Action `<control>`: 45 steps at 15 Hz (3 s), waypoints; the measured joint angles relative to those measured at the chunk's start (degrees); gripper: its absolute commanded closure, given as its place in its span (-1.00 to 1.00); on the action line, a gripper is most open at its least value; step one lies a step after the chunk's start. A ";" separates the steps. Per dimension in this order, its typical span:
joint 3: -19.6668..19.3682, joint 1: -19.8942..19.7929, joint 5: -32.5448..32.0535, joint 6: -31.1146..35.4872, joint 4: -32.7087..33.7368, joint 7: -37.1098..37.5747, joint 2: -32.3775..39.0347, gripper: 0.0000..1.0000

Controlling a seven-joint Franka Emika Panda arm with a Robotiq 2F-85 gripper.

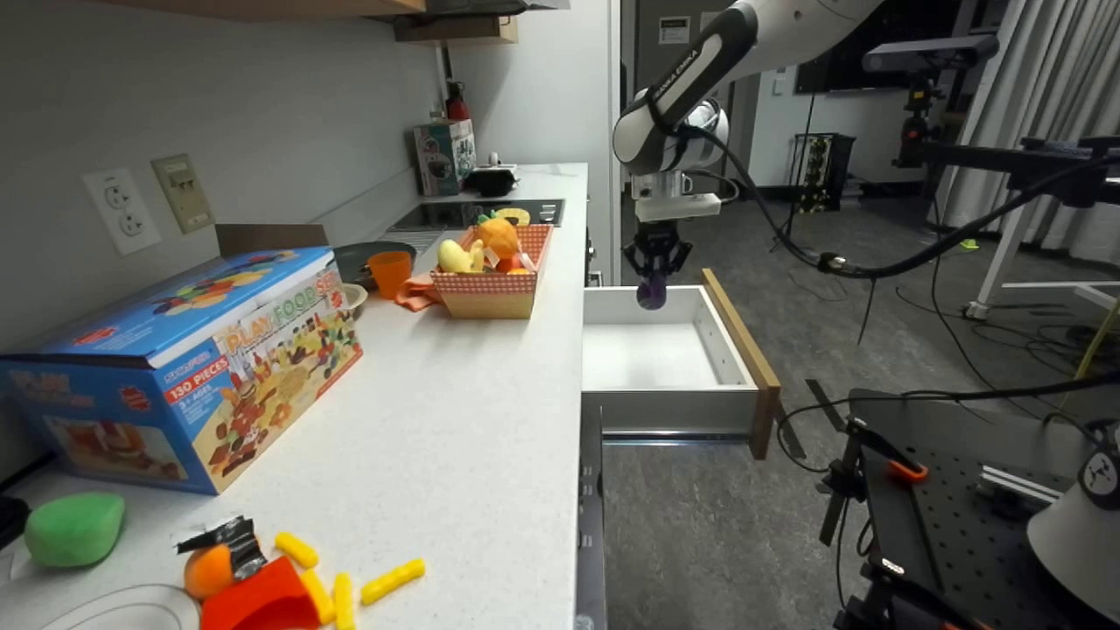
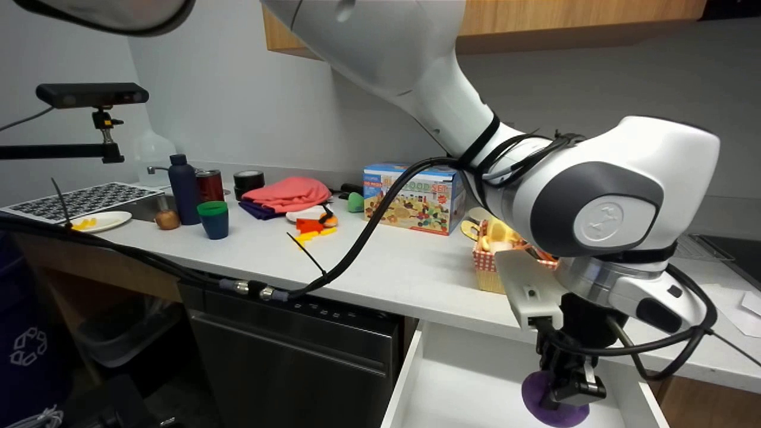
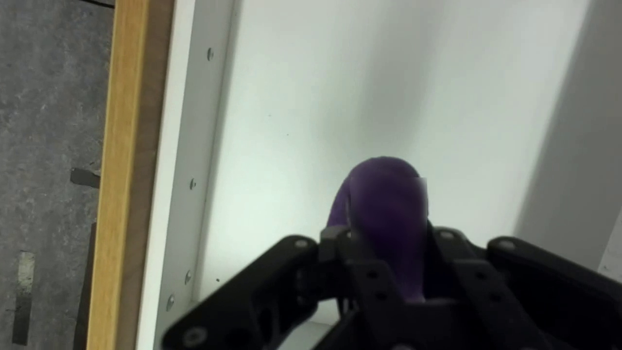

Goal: Open the drawer, then put the purple and pineapple plushies in the drawer and then close the drawer

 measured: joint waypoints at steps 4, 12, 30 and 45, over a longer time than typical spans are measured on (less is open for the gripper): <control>-0.01 0.87 -0.05 6.02 -4.25 -3.36 -2.66 -0.46; 0.01 2.28 -0.93 4.86 2.09 -6.39 -4.04 -1.00; 8.55 -0.06 1.99 -2.39 43.56 -23.19 18.79 -1.00; 13.13 -0.87 1.98 -13.12 66.10 -30.36 33.26 -1.00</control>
